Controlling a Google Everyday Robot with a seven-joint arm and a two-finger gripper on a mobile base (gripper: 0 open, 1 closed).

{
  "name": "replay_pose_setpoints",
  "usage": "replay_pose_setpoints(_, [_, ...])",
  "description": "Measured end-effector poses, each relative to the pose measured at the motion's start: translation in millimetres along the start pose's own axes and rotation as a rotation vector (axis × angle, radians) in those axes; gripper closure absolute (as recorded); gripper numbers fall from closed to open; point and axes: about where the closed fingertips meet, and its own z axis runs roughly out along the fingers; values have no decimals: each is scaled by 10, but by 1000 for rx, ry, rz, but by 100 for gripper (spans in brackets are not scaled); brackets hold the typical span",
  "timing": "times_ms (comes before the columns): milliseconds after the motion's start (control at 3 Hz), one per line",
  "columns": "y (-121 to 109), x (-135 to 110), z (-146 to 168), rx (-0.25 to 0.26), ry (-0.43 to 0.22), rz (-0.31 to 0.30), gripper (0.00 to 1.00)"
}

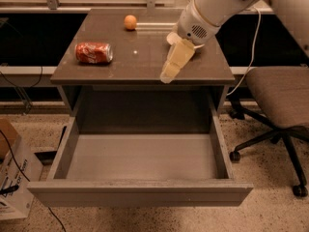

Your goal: Place coke can into top drawer

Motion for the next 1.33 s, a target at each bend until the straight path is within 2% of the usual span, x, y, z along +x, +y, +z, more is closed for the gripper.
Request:
replay_pose_setpoints(333, [-145, -151, 376, -70, 23, -38, 0])
replay_pose_setpoints(667, [-158, -192, 413, -76, 20, -43, 0])
replay_pose_setpoints(1000, [-126, -217, 513, -90, 2, -41, 0])
replay_pose_setpoints(1333, [-150, -335, 848, -134, -61, -43, 0])
